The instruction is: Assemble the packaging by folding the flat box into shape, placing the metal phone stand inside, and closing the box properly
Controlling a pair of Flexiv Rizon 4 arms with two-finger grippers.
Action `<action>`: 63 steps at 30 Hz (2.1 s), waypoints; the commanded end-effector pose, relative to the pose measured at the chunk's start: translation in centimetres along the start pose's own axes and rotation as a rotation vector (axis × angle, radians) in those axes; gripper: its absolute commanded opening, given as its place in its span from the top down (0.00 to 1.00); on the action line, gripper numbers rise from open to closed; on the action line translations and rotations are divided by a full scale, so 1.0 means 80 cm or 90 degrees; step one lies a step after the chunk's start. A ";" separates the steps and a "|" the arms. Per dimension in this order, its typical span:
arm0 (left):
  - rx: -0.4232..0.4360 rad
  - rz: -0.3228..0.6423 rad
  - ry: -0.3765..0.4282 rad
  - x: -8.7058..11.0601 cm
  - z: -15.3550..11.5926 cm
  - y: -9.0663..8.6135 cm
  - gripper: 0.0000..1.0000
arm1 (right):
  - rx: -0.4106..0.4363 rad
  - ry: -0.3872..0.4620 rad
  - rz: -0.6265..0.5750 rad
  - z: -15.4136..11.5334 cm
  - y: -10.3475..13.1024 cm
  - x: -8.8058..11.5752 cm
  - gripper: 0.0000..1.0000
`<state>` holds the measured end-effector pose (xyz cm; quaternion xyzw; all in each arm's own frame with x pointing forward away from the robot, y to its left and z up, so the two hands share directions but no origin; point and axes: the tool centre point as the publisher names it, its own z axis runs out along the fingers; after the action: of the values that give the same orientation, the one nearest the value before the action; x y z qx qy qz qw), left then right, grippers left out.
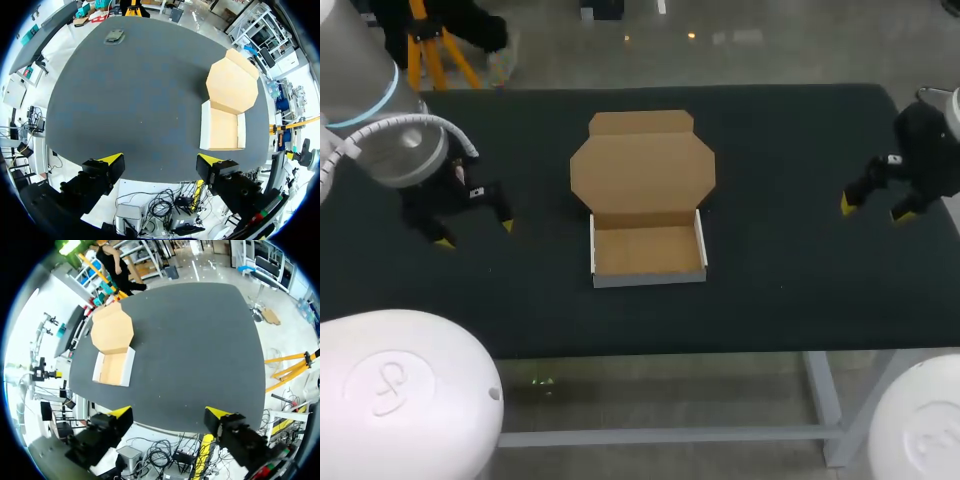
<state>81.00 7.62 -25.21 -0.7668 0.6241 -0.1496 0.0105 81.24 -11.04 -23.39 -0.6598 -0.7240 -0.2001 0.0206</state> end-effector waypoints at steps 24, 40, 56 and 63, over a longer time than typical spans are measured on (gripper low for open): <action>-0.049 -0.041 -0.016 -0.035 0.059 -0.044 0.00 | 0.002 -0.001 0.001 -0.002 -0.001 0.001 0.00; -0.054 -0.052 -0.065 -0.089 0.096 -0.074 0.00 | 0.002 -0.001 0.001 -0.002 -0.001 0.001 0.00; -0.072 -0.063 -0.108 -0.108 0.131 -0.116 0.00 | 0.002 -0.001 0.001 -0.002 -0.001 0.001 0.00; -0.072 -0.063 -0.108 -0.108 0.131 -0.116 0.00 | 0.002 -0.001 0.001 -0.002 -0.001 0.001 0.00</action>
<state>90.90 16.23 -35.33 -0.8057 0.5901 -0.0507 0.0112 81.20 -11.00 -23.45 -0.6600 -0.7237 -0.2007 0.0197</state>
